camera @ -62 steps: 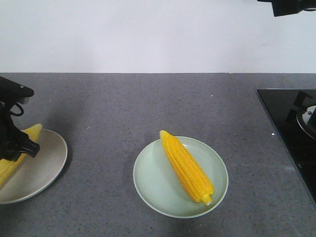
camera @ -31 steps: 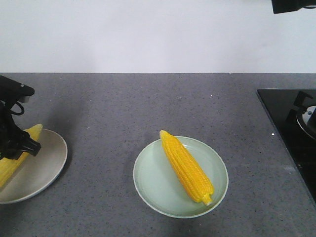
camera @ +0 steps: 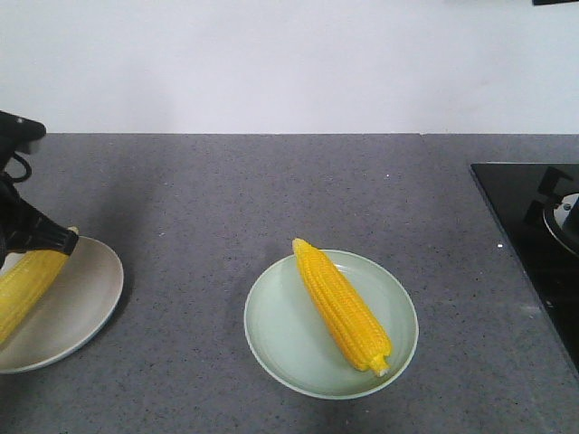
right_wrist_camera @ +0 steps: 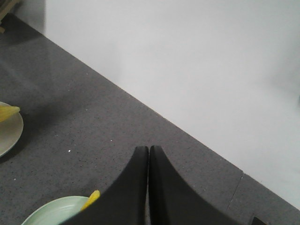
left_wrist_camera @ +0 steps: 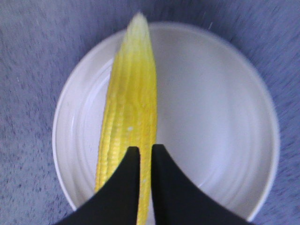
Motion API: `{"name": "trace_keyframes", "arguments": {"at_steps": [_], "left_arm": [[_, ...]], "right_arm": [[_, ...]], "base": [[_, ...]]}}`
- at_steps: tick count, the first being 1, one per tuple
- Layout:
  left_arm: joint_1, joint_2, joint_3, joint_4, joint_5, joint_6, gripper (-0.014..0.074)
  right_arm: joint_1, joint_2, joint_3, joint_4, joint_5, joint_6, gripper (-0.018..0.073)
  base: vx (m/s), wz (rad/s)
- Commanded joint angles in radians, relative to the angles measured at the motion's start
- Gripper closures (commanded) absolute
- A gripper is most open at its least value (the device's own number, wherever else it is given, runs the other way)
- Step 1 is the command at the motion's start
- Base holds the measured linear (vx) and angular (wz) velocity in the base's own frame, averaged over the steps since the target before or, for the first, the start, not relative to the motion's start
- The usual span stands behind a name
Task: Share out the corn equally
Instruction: 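Open the left gripper and lift it off the cob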
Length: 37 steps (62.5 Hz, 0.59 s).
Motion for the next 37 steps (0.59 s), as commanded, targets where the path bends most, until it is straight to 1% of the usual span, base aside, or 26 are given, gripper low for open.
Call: {"name": "trace_keyframes", "arguments": {"at_steps": [1,5,13,19,25,30,37], "left_arm": [[-0.002,-0.103,-0.022,-0.042,-0.097,-0.011,0.0605],[-0.002,-0.152,-0.022,-0.075,-0.129,-0.007,0.0605],[-0.002,-0.254,-0.020,-0.141,-0.189,0.053,0.0605],[-0.002,-0.338,0.015,-0.206,-0.280,0.098,0.0605],[-0.002,-0.435,0.097,-0.267,-0.377,0.177,0.0605],[-0.002,-0.511,0.175,-0.313,-0.435,0.237,0.0605],[-0.002,-0.618,0.326,-0.380,-0.506,0.273,0.0605]], "right_arm": [[-0.005,-0.050,-0.023,-0.004,-0.077,-0.001,0.0562],[-0.005,-0.067,-0.023,-0.010,-0.063,-0.001,0.0562],[-0.005,-0.094,-0.020,-0.034,-0.030,0.014,0.0562],[-0.005,-0.139,0.055,-0.035,-0.089,0.016,0.0562],[-0.005,-0.214,0.219,-0.036,-0.196,0.018,0.0562],[-0.005,-0.283,0.380,-0.036,-0.284,0.029,0.0562],[-0.005,-0.410,0.613,-0.040,-0.397,0.055,0.0562]], "base": [[0.00,0.00],[0.00,0.00],[0.00,0.00],[0.00,0.00],[0.00,0.00],[0.00,0.00],[0.00,0.00]]}}
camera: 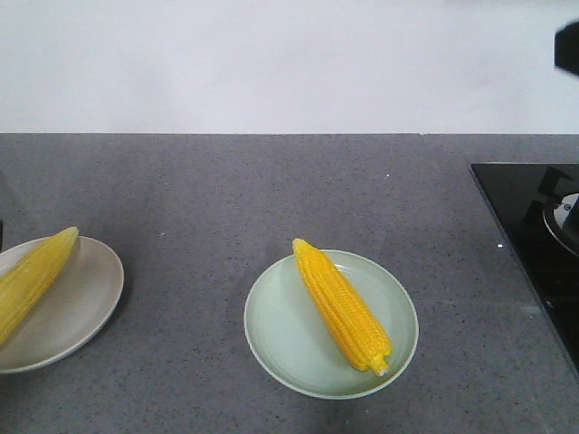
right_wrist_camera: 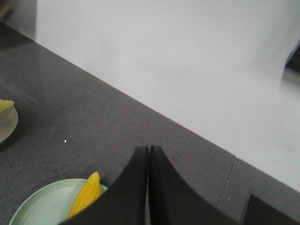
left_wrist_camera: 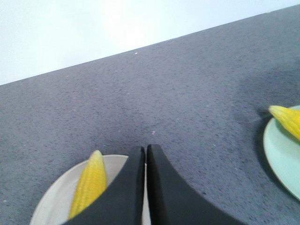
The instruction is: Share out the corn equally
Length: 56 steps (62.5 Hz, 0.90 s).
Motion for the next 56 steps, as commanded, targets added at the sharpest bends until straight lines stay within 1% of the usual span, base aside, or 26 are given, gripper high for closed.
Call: {"name": "trace_keyframes", "arguments": {"at_steps": [1,10,17,21,28,40,56], "left_arm": [[-0.002,-0.101,0.107,-0.075,-0.134,0.045,0.0605],[-0.002,-0.228,0.323,-0.114,-0.212,0.052,0.0605],[-0.002,-0.292,0.448,-0.142,-0.287,0.049,0.0605],[-0.002,-0.313,0.487,-0.153,-0.335,0.049,0.0605],[-0.002,-0.324,0.501,-0.158,-0.404,0.049,0.0605],[-0.002,-0.326,0.499,-0.158,-0.540,0.048,0.0604],[-0.002,-0.326,0.499,-0.158,-0.538,0.048,0.0604]], "right_arm": [[-0.005,-0.113,0.168,-0.015,-0.187,0.024,0.0562],[-0.005,-0.283,0.457,-0.085,-0.322,0.095,0.0562],[-0.005,-0.384,0.610,-0.121,-0.372,0.159,0.0562],[-0.005,-0.435,0.668,-0.127,-0.389,0.184,0.0562],[-0.005,-0.487,0.723,-0.127,-0.415,0.192,0.0562],[-0.005,-0.504,0.730,-0.126,-0.384,0.192,0.0562],[-0.005,-0.504,0.730,-0.122,-0.380,0.192,0.0562]], "base": [[0.00,0.00],[0.00,0.00],[0.00,0.00],[0.00,0.00],[0.00,0.00],[0.00,0.00],[0.00,0.00]]}}
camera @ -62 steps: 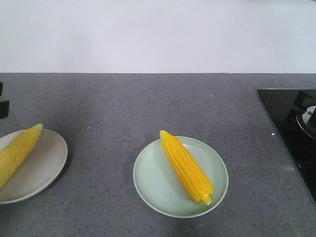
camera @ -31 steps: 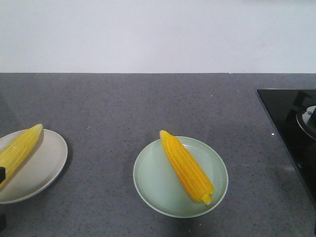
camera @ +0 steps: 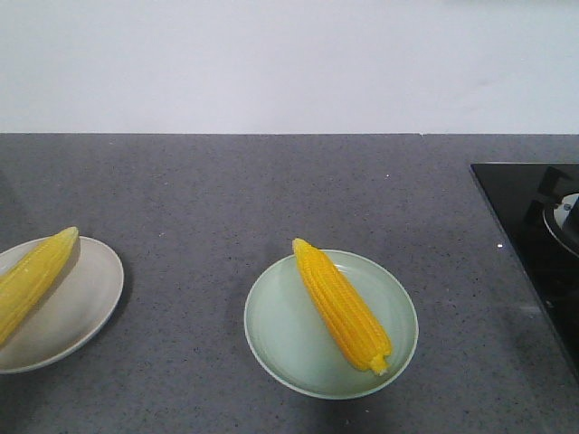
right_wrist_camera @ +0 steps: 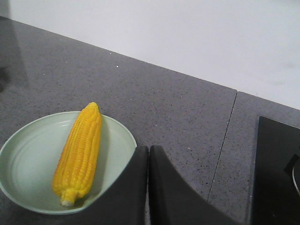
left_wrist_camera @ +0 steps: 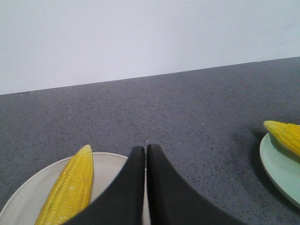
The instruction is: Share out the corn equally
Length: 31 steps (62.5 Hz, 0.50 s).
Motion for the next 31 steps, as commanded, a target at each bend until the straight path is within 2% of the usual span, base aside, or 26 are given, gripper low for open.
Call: {"name": "trace_keyframes", "arguments": {"at_steps": [1,31], "left_arm": [[-0.002,0.001,-0.027,-0.013,-0.075,-0.004,0.0604],[-0.002,0.001,-0.027,-0.013,-0.075,-0.004,0.0604]], "right_arm": [[-0.005,0.007,-0.025,-0.006,-0.069,0.002,0.0562],[-0.005,0.007,-0.025,-0.006,-0.069,0.002,0.0562]], "base": [[0.00,0.00],[0.00,0.00]]}}
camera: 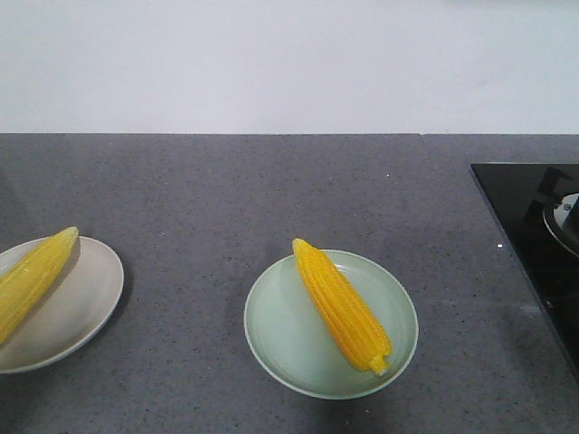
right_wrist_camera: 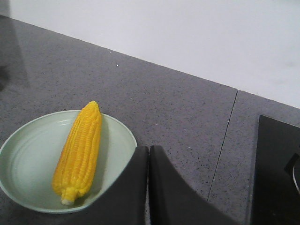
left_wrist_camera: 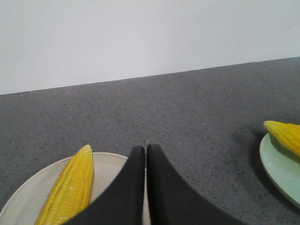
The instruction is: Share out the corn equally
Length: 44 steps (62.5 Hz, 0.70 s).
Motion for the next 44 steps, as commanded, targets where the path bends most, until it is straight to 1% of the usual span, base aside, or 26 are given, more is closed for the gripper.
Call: {"name": "trace_keyframes", "arguments": {"at_steps": [1,8,15,19,25,31,36,44], "left_arm": [[-0.002,0.001,-0.027,-0.013,-0.075,-0.004,0.0604],[-0.002,0.001,-0.025,-0.012,-0.078,-0.003,0.0604],[-0.002,-0.001,0.003,0.000,-0.111,-0.003,0.0604],[-0.002,-0.001,0.044,0.007,-0.176,-0.004,0.0604],[0.004,-0.003,0.140,0.006,-0.337,-0.007,0.0604],[0.028,-0.029,0.235,0.001,-0.457,-0.046,0.0604],[0.058,-0.069,0.304,0.001,-0.508,-0.063,0.0604],[0.111,-0.161,0.389,0.001,-0.515,-0.064,0.0604]], "right_arm": [[-0.005,0.007,-0.026,-0.006,-0.071,0.002,0.0562],[-0.005,0.007,-0.026,-0.006,-0.071,0.002,0.0562],[-0.005,0.007,-0.026,-0.006,-0.071,0.002,0.0562],[-0.005,0.007,-0.026,-0.006,-0.071,0.002,0.0562],[-0.005,0.007,-0.026,-0.006,-0.071,0.002,0.0562],[-0.005,0.007,-0.026,-0.006,-0.071,0.002,0.0562],[-0.005,0.007,-0.026,-0.006,-0.071,0.002,0.0562],[-0.005,0.007,-0.026,-0.006,-0.071,0.002,0.0562]], "base": [[0.00,0.00],[0.00,0.00],[0.00,0.00],[0.00,0.00],[0.00,0.00],[0.00,0.00],[0.00,0.00],[0.00,0.00]]}}
